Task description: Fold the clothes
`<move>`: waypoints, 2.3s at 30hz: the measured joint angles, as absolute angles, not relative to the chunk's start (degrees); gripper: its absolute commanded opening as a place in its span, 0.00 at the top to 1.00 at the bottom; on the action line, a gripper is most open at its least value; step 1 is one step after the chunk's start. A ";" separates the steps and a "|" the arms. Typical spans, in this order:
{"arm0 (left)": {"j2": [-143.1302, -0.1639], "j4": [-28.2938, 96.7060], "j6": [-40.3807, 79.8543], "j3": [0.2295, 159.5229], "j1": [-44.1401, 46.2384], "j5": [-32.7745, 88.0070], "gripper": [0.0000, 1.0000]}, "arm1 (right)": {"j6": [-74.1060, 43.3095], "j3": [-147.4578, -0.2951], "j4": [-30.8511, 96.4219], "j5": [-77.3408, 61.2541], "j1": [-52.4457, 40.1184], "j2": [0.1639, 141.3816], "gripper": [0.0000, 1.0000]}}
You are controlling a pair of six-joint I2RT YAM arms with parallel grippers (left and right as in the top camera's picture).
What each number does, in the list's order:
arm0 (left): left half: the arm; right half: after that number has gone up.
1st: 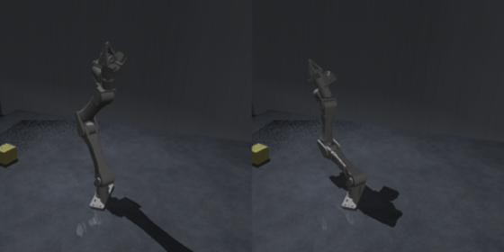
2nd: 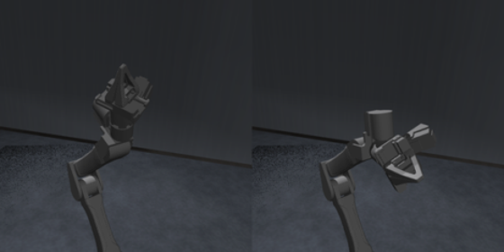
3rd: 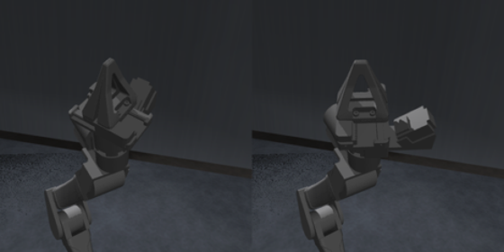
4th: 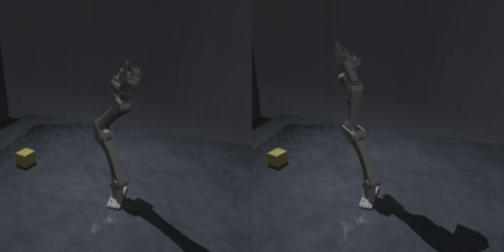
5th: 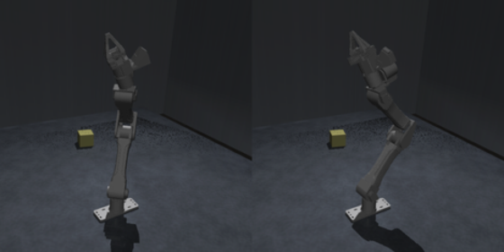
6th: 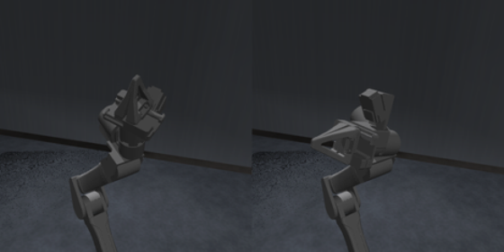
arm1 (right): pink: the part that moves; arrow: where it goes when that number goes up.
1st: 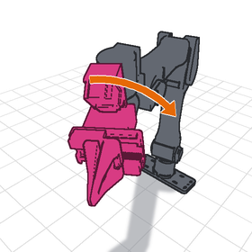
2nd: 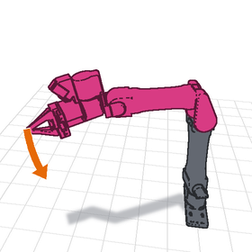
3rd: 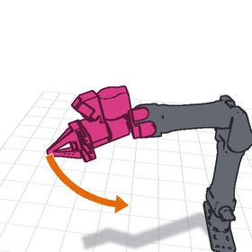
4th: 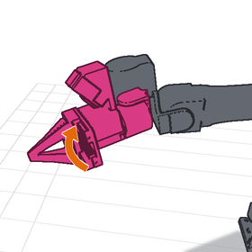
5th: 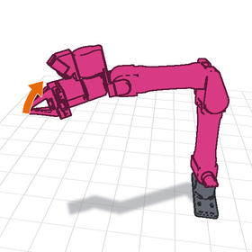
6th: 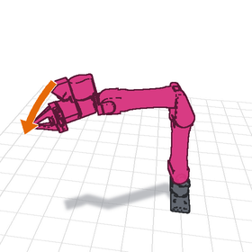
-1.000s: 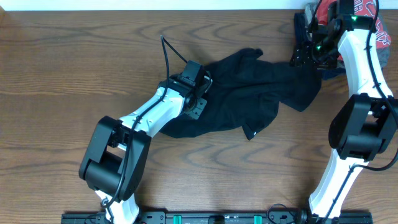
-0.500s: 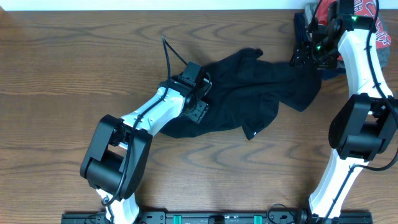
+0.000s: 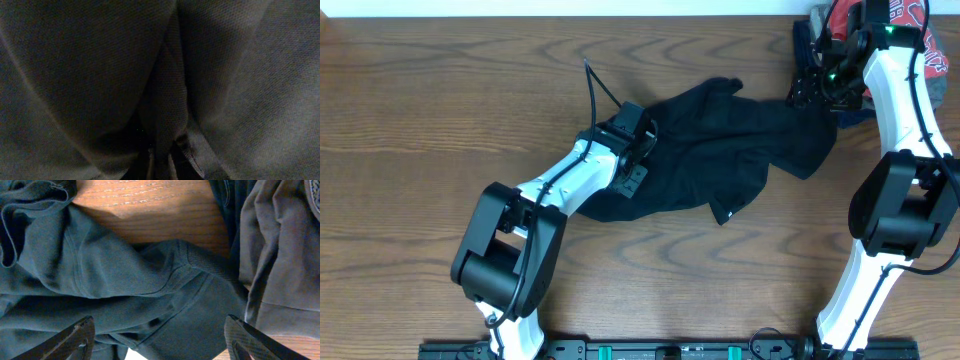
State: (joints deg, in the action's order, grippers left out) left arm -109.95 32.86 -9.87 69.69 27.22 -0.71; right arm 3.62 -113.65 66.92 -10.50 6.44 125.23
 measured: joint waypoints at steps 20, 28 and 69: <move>-83.35 38.00 -7.86 72.38 23.77 -11.20 0.94 | 5.04 -113.62 66.98 -13.63 3.86 125.23 0.26; -78.83 42.37 -7.53 72.38 21.19 -12.01 0.94 | 6.96 -113.60 61.56 -16.88 -3.22 125.23 0.23; -78.11 43.38 -4.47 72.38 21.15 -15.44 0.94 | -6.92 -113.49 39.24 -23.92 -11.31 139.35 0.99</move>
